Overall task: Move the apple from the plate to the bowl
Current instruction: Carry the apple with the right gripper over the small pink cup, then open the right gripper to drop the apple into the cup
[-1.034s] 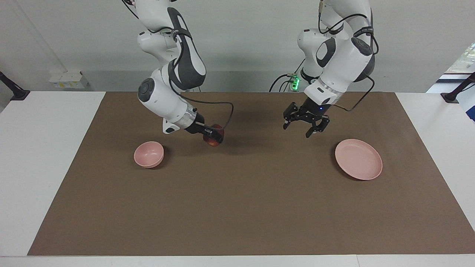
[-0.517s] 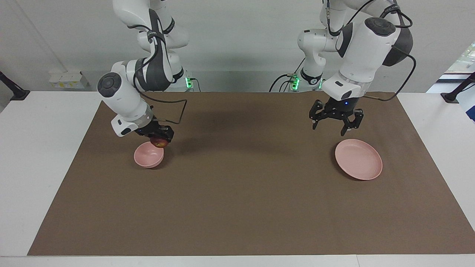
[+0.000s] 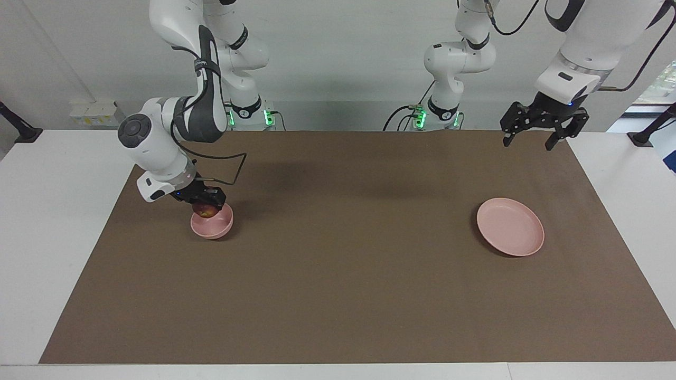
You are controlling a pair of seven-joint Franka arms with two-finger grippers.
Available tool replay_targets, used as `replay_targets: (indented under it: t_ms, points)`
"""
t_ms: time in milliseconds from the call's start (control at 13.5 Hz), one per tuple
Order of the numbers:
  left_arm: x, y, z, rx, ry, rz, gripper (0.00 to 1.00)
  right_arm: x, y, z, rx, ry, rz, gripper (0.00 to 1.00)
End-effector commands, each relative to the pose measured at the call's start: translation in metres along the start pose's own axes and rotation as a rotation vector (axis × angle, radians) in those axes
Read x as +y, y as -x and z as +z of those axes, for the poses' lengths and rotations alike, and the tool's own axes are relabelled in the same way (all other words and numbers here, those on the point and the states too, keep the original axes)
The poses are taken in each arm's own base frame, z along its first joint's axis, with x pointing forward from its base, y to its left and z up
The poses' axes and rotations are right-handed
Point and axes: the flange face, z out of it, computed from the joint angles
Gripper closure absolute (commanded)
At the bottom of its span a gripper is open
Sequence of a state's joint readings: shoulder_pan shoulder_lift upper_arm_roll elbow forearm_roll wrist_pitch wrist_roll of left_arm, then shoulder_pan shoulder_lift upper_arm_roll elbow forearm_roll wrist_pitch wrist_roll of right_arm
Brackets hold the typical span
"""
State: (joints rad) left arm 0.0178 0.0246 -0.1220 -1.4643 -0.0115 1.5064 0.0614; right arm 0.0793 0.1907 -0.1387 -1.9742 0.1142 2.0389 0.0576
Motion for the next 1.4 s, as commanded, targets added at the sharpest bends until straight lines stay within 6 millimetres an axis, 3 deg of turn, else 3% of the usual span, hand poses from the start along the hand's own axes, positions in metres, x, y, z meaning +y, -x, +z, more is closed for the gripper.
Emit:
replay_targets:
  t_ms: [0,74,221,369,517,664,812,1107,1329]
  points:
    - [0.008,0.026,-0.022,-0.035,-0.024,0.004,0.0,0.012,-0.006,0.013,0.014,0.019,-0.015,0.95]
    - [0.01,0.031,-0.018,-0.05,-0.024,0.0,0.0,0.014,-0.009,0.015,0.028,0.008,0.003,0.91]
    - [0.011,0.031,-0.018,-0.04,-0.023,0.0,0.0,0.008,-0.012,0.019,0.04,0.007,0.016,0.75]
    - [-0.002,0.033,-0.017,-0.053,-0.022,-0.026,0.0,0.007,-0.012,0.018,0.04,0.006,0.028,0.32]
    - [-0.013,0.034,-0.018,-0.053,-0.016,-0.042,0.0,0.007,-0.014,0.016,0.04,0.006,0.029,0.0]
    - [-0.008,0.033,-0.018,-0.05,-0.016,-0.038,0.0,0.001,-0.015,0.012,0.046,0.006,0.021,0.0]
    - [-0.007,0.03,-0.02,-0.04,-0.014,-0.034,0.0,-0.004,-0.017,-0.005,0.062,0.011,0.008,0.0]
    - [-0.01,0.03,-0.02,-0.039,-0.022,-0.029,0.0,-0.006,-0.005,-0.087,0.11,0.032,-0.024,0.0]
    - [-0.008,0.031,-0.023,-0.029,-0.02,-0.027,0.0,-0.007,0.022,-0.164,0.129,0.094,-0.053,0.0]
